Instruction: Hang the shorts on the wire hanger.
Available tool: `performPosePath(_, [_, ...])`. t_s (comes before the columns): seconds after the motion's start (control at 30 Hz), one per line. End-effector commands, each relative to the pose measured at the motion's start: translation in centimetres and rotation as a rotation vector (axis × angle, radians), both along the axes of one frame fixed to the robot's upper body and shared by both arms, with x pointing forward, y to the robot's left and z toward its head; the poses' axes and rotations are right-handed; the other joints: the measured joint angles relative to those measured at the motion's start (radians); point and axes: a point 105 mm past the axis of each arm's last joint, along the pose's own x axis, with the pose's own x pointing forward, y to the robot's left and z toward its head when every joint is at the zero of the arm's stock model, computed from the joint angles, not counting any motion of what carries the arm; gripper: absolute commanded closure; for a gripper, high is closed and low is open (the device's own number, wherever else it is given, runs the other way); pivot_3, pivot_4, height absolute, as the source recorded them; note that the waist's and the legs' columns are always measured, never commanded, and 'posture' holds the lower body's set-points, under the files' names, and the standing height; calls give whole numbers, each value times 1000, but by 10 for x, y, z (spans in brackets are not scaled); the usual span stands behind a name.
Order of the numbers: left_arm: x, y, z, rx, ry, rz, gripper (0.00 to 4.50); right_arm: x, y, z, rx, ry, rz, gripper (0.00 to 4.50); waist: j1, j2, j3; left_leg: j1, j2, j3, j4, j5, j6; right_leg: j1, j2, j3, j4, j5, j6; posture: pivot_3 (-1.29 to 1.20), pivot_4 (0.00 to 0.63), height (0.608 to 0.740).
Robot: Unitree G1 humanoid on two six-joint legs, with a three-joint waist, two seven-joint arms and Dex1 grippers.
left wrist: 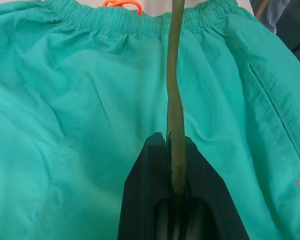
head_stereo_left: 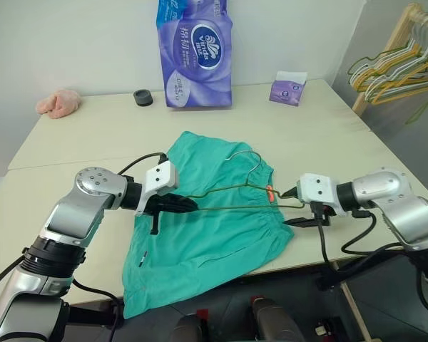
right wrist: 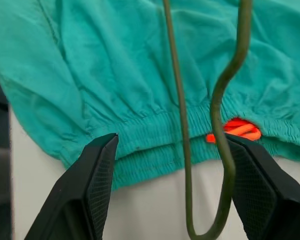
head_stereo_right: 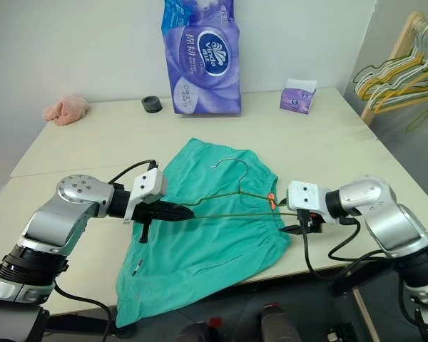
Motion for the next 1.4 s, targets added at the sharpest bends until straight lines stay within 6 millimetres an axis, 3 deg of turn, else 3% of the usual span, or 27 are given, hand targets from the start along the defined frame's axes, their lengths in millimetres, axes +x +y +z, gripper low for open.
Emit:
performPosePath(0.03, [-3, -3, 8, 28, -53, -35, 4500, 4, 3, 4, -16, -6, 8, 1549, 1, 0, 0, 0, 0, 0, 0, 0, 0, 0, 0, 0, 0, 0, 0, -163, 107, 740])
performPosePath(0.2, [-4, -5, 9, 32, -62, -40, 4500, 6, 6, 3, -10, 25, -19, 2943, 2, 0, 0, 0, 0, -1, 0, 0, 0, 0, 0, 0, 0, 0, 0, -161, 109, 740])
performPosePath(0.33, [-5, -6, 9, 32, -62, -45, 4500, 3, 8, 2, 5, 50, -30, 4339, 2, 0, 0, 0, 0, -1, 0, 0, 0, 0, 0, 0, 0, 0, 0, -163, 109, 740])
performPosePath(0.37, [-5, -7, 10, 30, -63, -46, 4500, 2, 9, 2, 9, 58, -29, 4463, 1, 0, 0, 0, 0, -1, 0, 0, 0, 0, 0, 0, 0, 0, 0, -164, 109, 740])
performPosePath(0.53, [-9, -9, 9, 23, -40, -72, 4500, -1, 9, 0, 13, 74, -39, 4463, 1, 0, 0, 0, 0, -1, 0, 0, 0, 0, 0, 0, 0, 0, 0, -168, 108, 740])
performPosePath(0.67, [-15, -13, 14, -34, 13, -86, 3555, -4, 8, -1, 24, 90, -56, 4500, 1, 0, 0, 0, 0, -1, 0, 0, 0, 0, 0, 0, 0, 0, 0, -169, 109, 740])
performPosePath(0.9, [13, -7, 22, -139, -113, 63, 1474, -9, -1, -1, 64, 131, -121, 4500, 4, 0, 0, -1, 0, -1, 1, 0, 0, 0, 0, 0, 0, 0, 0, -169, 108, 740])
performPosePath(1.2, [46, 27, 36, -261, -207, 318, 1474, -23, -33, -2, 137, 209, -293, 4500, 3, 0, 0, -1, 0, -2, 1, 0, 0, 0, -1, 0, 0, 0, 0, -185, 105, 740])
performPosePath(1.33, [45, 44, 30, -291, -118, 363, 1474, -35, -55, -5, 206, 284, -434, 4500, 3, 0, 0, -1, 0, -1, 1, 0, 0, 0, -1, 0, 0, 0, 0, -193, 105, 740])
performPosePath(1.4, [35, 45, 24, -292, -27, 333, 1128, -44, -65, -9, 253, 341, -512, 4500, 2, 0, 0, -1, 0, -1, 1, 0, 0, 0, -1, 0, 0, 0, 0, -216, 109, 740])
